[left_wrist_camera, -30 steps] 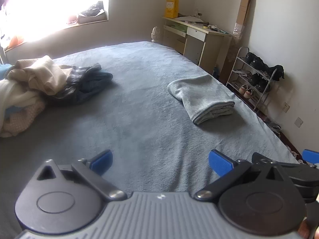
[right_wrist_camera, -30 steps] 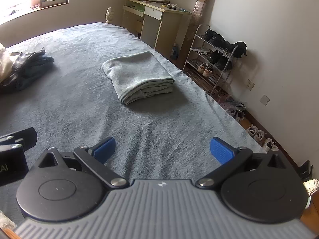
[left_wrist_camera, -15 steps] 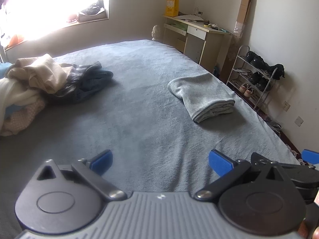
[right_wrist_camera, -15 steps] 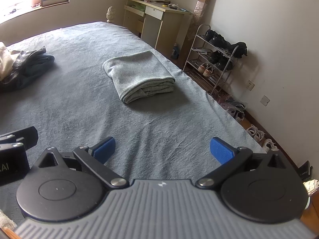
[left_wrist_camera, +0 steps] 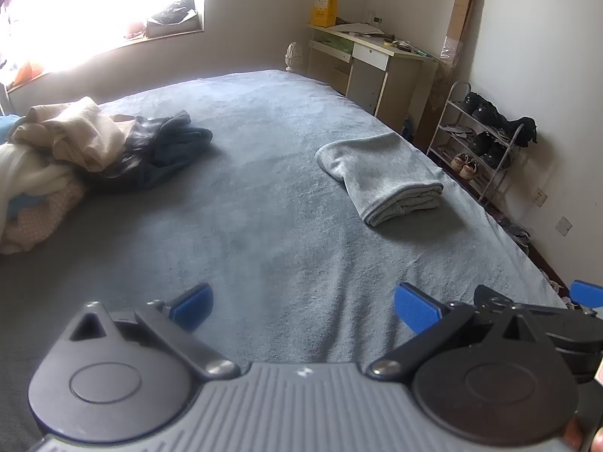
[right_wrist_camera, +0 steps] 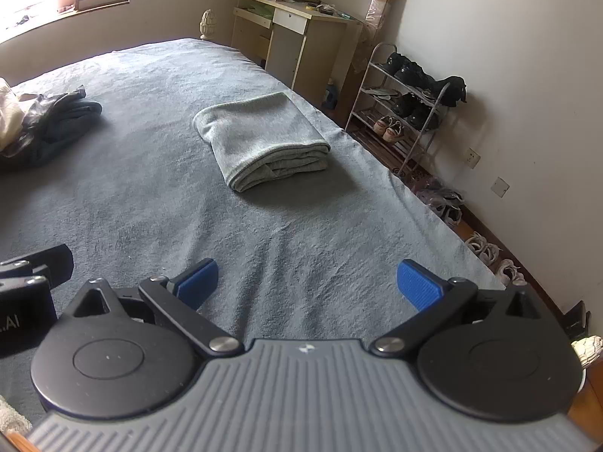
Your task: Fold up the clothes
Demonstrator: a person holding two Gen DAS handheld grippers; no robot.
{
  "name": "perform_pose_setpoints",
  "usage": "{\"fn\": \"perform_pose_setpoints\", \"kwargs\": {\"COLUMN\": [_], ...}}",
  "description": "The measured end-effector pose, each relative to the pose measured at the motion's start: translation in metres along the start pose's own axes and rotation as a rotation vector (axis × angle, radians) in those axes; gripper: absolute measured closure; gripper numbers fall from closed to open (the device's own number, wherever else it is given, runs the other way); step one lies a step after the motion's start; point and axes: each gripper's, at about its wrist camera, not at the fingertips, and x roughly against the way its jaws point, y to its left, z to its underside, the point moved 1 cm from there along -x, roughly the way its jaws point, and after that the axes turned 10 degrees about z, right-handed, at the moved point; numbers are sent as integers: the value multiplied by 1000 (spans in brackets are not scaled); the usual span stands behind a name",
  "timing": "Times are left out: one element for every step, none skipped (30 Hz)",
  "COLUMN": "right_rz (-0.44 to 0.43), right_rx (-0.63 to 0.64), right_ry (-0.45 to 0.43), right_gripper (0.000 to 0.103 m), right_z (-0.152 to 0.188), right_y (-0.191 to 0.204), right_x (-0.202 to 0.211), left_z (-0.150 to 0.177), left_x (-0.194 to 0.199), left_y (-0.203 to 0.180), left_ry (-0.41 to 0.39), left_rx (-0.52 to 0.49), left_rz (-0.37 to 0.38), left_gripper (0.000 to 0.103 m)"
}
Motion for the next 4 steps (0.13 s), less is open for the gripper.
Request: {"fn": "perform_pose_setpoints", "kwargs": {"right_rz": [0, 1, 2, 1], "right_rx": [0, 0, 0, 1], "right_ry": [-1, -1, -1, 0], "right_gripper": [1, 1, 1, 1], "right_z": [0, 0, 1, 1], "right_y": [0, 0, 0, 0], "right_x": [0, 0, 0, 0], "left_z": [0, 0, 0, 0], "left_x": [0, 0, 0, 0], "left_y": [0, 1, 1, 2], "left_ry": [0, 0, 0, 1], "left_rx": [0, 2, 3, 5], "left_rz": [0, 0, 0, 0], "left_gripper": [0, 0, 0, 0]}}
